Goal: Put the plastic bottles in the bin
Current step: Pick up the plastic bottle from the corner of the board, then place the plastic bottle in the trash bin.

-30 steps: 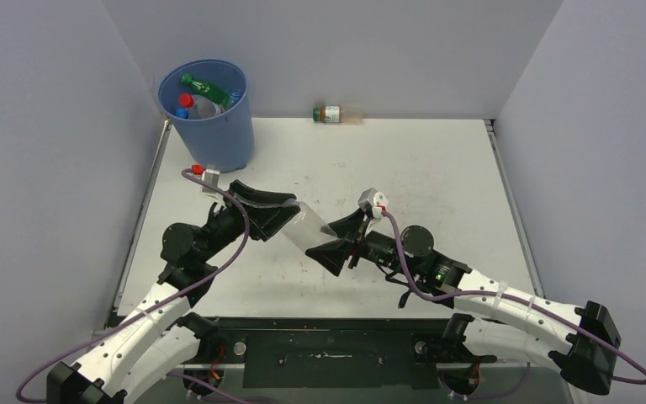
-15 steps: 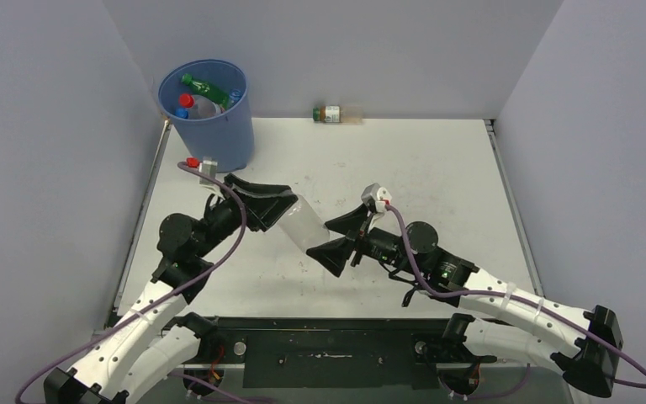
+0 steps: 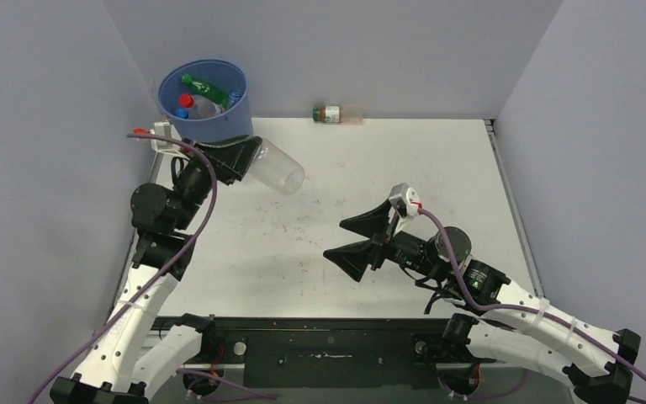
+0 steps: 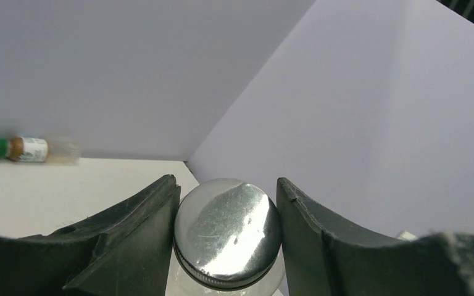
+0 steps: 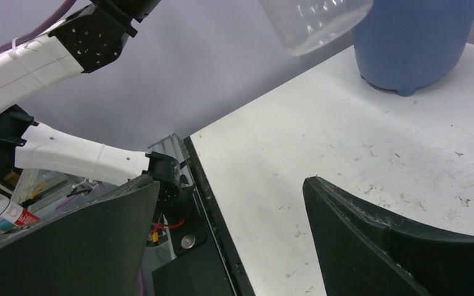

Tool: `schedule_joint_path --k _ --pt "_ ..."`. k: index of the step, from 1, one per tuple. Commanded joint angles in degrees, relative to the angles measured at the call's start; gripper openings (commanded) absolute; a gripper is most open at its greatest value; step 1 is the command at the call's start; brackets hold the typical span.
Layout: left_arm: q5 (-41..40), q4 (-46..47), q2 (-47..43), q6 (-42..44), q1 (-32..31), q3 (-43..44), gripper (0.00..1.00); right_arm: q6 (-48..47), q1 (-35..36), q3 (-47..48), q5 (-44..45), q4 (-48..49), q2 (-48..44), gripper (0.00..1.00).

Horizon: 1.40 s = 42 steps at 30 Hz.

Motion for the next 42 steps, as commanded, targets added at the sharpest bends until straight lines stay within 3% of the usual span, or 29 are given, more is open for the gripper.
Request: schedule_joint_path --k 1,3,7,11,17,23,30,35,37,41,42 --pt "-5.26 -3.49 -0.33 4.82 3.17 7.4 0.0 -0.12 -0.19 0.53 2.54 0.61 -2.16 0.9" --pt "-7.62 -4.97 -0.47 6.64 4.6 9.64 0.0 -0.13 -0.22 0.16 4.8 -0.02 -2.52 0.9" --pt "-21.28 -8.79 0.77 18.92 5.94 16.44 0.0 3.22 -0.24 -3.57 13.87 0.14 -5.41 0.9" --pt "-32.71 -5.45 8.5 29.0 7.94 21.93 0.0 6.11 -0.17 -7.1 18.8 -0.24 -6.92 0.9" --pt "-32.37 7.81 25.23 34.38 11.06 29.01 0.0 5.54 -0.25 -7.92 24.95 -8.99 -8.08 0.9" --pt "-28.78 28.01 38.88 41.24 12.9 32.66 0.0 6.76 -0.15 -14.06 25.98 -7.72 -12.83 0.9" --pt "-28.99 23.45 53.28 48.57 13.08 45.93 0.0 6.68 -0.18 -16.52 25.07 -3.8 -9.77 0.9" --pt "-28.68 17.71 60.77 47.98 13.6 53.46 0.0 5.72 -0.26 -16.73 25.52 -2.82 -8.21 0.9" --pt "-29.03 15.67 63.23 46.89 13.61 55.16 0.07 5.26 -0.26 -16.59 26.09 -2.84 -7.85 0.9" --pt "-29.32 16.18 64.77 44.68 13.61 54.89 0.34 5.0 -0.26 -16.33 26.63 -2.92 -6.68 0.9" --pt "-29.09 16.3 64.78 44.45 13.61 54.84 0.36 5.04 -0.26 -16.31 26.67 -2.86 -6.47 0.9"
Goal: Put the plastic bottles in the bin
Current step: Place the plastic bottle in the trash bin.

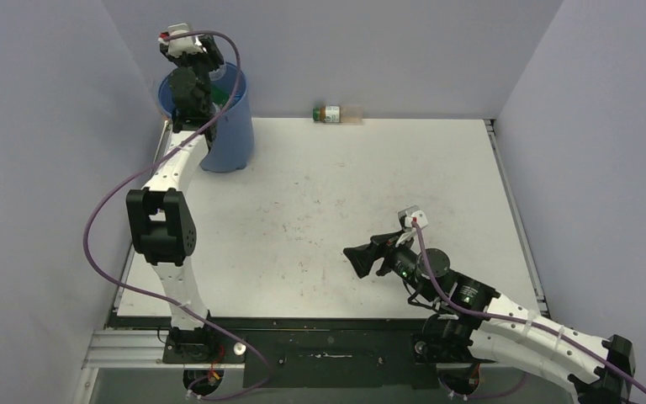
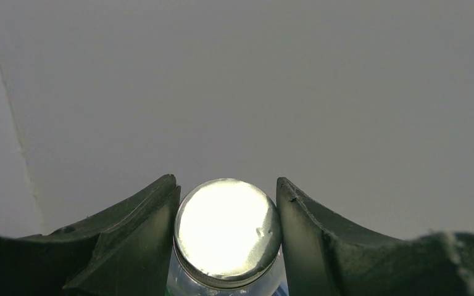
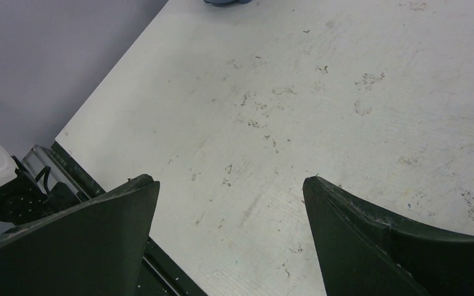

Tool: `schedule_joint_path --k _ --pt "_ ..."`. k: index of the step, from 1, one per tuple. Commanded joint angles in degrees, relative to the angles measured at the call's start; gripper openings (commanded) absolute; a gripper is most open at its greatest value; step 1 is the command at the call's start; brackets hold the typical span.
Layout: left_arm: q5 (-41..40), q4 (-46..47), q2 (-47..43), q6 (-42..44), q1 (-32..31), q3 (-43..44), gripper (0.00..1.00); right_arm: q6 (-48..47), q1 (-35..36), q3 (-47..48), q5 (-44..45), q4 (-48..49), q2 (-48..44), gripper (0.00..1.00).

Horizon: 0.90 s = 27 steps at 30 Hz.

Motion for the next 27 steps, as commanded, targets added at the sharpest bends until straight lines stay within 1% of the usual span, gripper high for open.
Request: schedule_joint_path --k 1,3,5,6,9,10,11,12,16,20,24,27 --pt "0.48 0.36 0.86 -1.7 0.41 2.36 0.37 -0.53 -0.26 0.33 1.81 3.52 1.15 0.9" --pt "0.62 0.41 0.3 -2.51 0.41 2.69 0.39 -0.35 -0.26 0.23 1.83 3.92 1.4 0.9" --pt "1.05 -0.16 -0.51 -3.11 0.41 3.08 0.55 -0.04 -0.26 0.15 1.76 4.31 1.71 0.9" --pt "1.26 -0.76 -0.83 -3.16 0.41 3.34 0.62 0.13 -0.3 0.24 1.62 4.46 1.96 0.9" --pt "0.97 -1.66 -2.74 -3.64 0.32 2.94 0.77 0.57 -0.26 0.35 1.11 4.63 2.31 0.9" --pt "0.96 -1.77 -3.6 -3.74 0.32 2.44 0.86 0.58 -0.26 0.43 1.0 4.59 2.35 0.9" --pt "0.77 -1.72 -4.48 -3.92 0.36 1.63 1.0 0.75 -0.28 0.49 1.02 4.45 2.27 0.9" --pt "0.7 -1.74 -5.56 -4.28 0.33 0.97 0.97 0.87 -0.26 0.62 1.05 4.31 2.19 0.9" --pt "-0.24 -1.94 -11.28 -6.38 -0.21 -2.24 0.96 0.75 -0.3 1.82 2.04 3.13 2.01 0.9" --pt "-2.38 -4.44 -19.95 -7.52 -2.94 -6.7 0.96 0.47 -0.33 4.71 7.46 2.43 3.59 0.9" --pt "-3.71 -7.58 -30.84 -9.53 -7.31 -14.82 0.96 2.76 -1.06 9.92 14.97 5.19 10.55 0.9" --pt "-5.12 -10.56 -40.17 -9.48 -12.12 -23.96 0.96 7.21 -5.7 13.47 16.73 10.17 18.35 0.9"
